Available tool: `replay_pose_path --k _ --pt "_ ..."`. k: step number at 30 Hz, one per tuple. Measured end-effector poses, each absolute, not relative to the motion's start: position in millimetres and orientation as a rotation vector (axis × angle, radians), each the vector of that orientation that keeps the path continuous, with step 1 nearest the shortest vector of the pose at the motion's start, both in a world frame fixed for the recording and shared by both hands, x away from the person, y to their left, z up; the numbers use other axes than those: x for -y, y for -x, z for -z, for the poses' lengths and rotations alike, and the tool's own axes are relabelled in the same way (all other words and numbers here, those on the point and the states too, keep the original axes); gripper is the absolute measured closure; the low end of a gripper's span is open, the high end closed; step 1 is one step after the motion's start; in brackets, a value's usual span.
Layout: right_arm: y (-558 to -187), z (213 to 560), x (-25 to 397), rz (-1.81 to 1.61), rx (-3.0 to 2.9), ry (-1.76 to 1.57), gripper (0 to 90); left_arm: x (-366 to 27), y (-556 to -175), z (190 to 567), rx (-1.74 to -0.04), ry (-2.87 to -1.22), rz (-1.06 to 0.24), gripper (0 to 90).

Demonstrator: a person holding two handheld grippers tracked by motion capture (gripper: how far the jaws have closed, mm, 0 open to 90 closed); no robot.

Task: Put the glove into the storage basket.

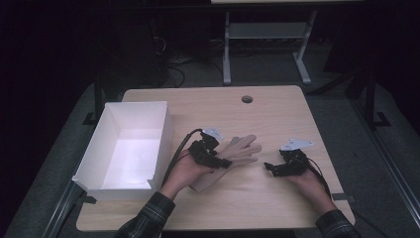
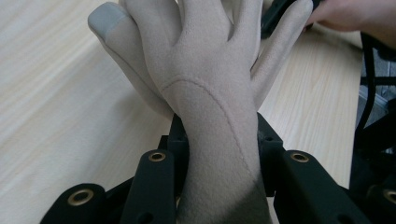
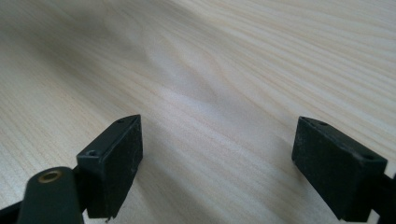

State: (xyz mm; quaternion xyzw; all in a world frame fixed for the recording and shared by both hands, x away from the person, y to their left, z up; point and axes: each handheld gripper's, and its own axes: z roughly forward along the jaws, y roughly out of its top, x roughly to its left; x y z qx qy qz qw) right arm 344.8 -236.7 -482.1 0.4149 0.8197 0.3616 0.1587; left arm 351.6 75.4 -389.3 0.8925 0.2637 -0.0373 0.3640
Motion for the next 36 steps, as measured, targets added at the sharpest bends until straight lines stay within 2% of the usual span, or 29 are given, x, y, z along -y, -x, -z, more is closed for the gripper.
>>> replay_pose_path --k 18,36 --pt "-345 482 236 -1.038 -2.340 -1.187 15.3 -86 -357 323 -0.672 -2.289 0.023 67.1" --pt "-345 482 236 -1.037 -2.340 -1.187 15.3 -134 -361 285 -0.721 -2.264 -0.075 67.0"
